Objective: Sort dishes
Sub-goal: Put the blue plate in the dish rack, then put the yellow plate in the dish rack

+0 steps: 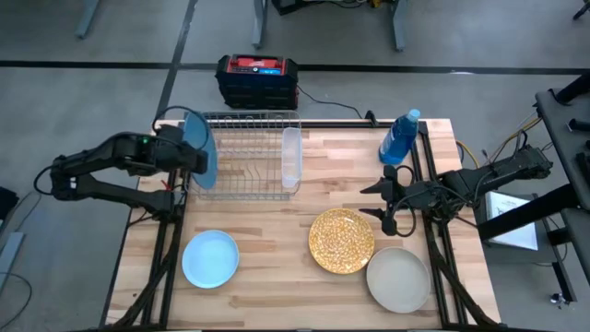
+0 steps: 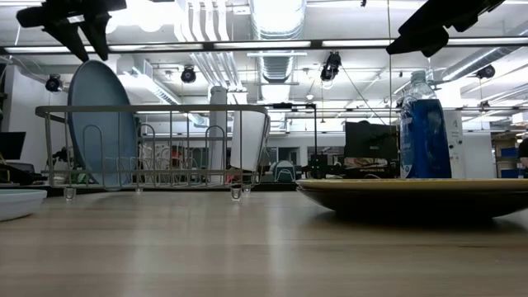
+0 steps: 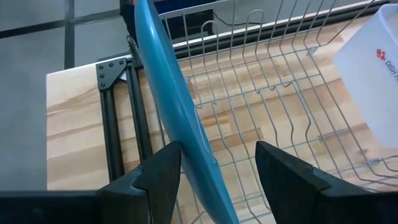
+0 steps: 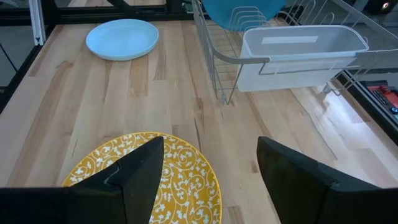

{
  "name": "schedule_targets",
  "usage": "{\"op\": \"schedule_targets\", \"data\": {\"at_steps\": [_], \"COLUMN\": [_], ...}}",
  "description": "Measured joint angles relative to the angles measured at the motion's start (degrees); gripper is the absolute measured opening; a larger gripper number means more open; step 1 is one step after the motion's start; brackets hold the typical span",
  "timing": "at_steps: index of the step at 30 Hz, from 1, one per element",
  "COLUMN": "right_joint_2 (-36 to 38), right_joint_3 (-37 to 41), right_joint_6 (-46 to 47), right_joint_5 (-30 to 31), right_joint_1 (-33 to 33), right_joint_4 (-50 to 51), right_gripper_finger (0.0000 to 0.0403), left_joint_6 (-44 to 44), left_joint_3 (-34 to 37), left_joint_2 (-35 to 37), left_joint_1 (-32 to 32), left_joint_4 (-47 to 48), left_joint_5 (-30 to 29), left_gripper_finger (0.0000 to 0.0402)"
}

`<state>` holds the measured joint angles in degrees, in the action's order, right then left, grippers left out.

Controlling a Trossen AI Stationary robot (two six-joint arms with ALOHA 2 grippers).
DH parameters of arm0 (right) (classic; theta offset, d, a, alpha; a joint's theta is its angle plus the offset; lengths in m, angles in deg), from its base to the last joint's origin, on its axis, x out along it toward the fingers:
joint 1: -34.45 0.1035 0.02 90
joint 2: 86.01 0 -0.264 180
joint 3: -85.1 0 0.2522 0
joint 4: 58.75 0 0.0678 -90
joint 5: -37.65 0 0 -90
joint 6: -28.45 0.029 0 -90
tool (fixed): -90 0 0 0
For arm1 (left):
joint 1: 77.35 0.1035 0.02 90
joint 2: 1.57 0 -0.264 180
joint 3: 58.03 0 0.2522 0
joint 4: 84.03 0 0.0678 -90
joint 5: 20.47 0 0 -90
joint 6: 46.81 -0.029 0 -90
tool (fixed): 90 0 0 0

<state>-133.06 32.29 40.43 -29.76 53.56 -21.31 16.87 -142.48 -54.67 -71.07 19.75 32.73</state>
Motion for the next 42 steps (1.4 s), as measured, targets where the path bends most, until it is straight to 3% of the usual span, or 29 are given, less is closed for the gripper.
{"op": "schedule_targets", "data": {"at_steps": [15, 28, 36, 42], "right_joint_2": [0.0, 0.0, 0.0, 0.0], "right_joint_3": [0.0, 0.0, 0.5, 0.5], "right_joint_6": [0.0, 0.0, 0.0, 0.0], "right_joint_5": [0.0, 0.0, 0.0, 0.0], "right_joint_1": [0.0, 0.0, 0.0, 0.0], "right_joint_4": [0.0, 0.0, 0.1, 0.0], "right_gripper_finger": [0.0250, 0.0248, 0.0250, 0.0249], "left_joint_6": [-3.3, -8.2, -9.2, -10.0], "left_joint_3": [-2.0, -10.9, -11.7, -11.8], "left_joint_2": [4.6, -1.9, -5.4, -8.3], "left_joint_1": [4.7, 4.7, 3.4, -4.8], "left_joint_4": [0.0, 0.0, 0.0, -3.2], "left_joint_5": [0.0, 2.5, 12.9, 18.4], "left_gripper_finger": [0.0196, 0.0196, 0.0196, 0.0193]}}
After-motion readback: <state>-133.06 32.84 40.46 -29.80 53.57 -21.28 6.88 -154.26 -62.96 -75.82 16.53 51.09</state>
